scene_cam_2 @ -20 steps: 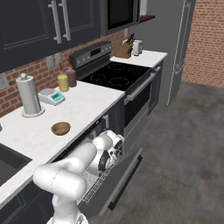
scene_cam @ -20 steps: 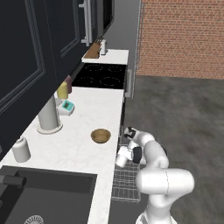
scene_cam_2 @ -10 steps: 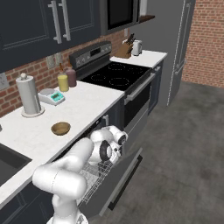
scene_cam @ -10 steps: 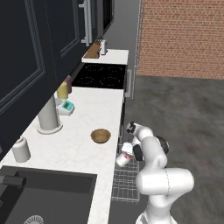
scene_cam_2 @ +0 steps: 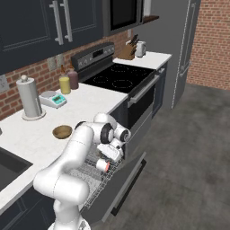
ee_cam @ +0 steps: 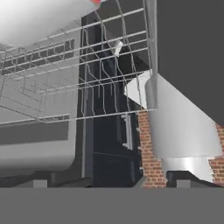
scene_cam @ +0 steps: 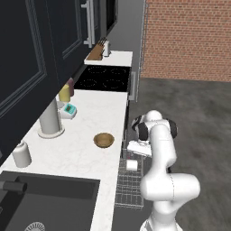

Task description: Pick up the cup and bowl from the counter, place them in the dishwasher, and close the dishwasher door.

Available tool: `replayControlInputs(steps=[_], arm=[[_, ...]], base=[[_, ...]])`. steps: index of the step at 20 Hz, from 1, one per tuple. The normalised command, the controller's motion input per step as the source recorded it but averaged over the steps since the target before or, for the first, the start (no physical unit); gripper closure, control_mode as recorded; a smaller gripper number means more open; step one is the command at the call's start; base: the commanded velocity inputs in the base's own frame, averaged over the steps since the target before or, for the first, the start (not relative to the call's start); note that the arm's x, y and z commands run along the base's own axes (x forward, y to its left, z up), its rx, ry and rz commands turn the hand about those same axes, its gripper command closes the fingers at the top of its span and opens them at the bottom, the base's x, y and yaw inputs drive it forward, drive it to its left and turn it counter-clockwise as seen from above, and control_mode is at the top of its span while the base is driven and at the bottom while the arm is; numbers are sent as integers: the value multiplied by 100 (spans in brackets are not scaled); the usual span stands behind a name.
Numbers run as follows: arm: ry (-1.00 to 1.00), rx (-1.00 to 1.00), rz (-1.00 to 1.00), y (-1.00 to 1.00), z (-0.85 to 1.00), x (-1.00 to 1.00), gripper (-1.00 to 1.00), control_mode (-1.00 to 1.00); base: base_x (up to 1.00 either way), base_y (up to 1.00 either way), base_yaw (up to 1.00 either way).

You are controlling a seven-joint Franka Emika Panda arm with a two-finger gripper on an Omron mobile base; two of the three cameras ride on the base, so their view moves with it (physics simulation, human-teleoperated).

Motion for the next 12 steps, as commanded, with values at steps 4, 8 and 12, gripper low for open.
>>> replayControlInputs(steps=[4,8,12], arm=[[-6,0,0,7,90,-36,-100,-100],[-11,0,0,14,100,-23,-100,-100],[-13,0,0,16,98,-13,-100,-100]], base=[[0,0,0],[0,0,0],[0,0,0]])
